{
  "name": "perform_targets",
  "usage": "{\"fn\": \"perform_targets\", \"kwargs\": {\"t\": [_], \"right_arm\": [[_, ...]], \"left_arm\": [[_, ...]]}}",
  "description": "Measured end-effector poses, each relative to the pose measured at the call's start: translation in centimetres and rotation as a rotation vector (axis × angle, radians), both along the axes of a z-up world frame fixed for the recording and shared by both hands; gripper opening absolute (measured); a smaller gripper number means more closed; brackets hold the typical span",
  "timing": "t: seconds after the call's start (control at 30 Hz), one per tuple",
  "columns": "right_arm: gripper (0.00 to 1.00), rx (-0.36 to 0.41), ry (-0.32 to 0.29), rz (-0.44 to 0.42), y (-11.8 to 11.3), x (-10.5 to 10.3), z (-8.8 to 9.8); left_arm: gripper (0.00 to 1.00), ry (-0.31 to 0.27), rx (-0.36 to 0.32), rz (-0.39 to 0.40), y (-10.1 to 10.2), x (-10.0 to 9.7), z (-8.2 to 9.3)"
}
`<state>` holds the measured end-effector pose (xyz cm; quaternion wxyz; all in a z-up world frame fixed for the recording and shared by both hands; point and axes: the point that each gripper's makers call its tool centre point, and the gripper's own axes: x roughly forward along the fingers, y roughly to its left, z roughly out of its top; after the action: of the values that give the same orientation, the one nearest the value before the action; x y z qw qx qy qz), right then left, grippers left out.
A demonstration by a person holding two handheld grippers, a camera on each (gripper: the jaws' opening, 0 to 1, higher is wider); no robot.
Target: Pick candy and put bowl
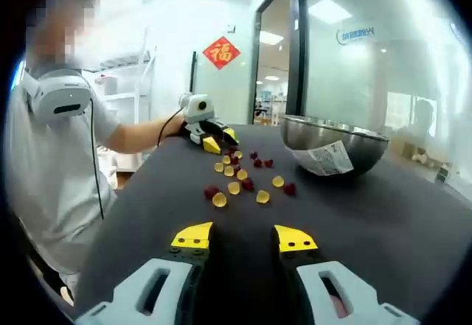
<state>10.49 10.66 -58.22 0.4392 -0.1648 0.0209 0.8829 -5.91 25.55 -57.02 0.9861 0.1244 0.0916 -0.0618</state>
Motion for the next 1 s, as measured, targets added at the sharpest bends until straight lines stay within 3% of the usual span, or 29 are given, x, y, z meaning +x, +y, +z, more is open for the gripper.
{"fn": "perform_targets", "kwargs": {"t": [1.0], "right_arm": [[0.22, -0.013, 0.007, 0.01, -0.15, -0.06, -0.13]], "left_arm": [[0.2, 0.0, 0.009, -0.013, -0.11, 0.04, -0.04]]}}
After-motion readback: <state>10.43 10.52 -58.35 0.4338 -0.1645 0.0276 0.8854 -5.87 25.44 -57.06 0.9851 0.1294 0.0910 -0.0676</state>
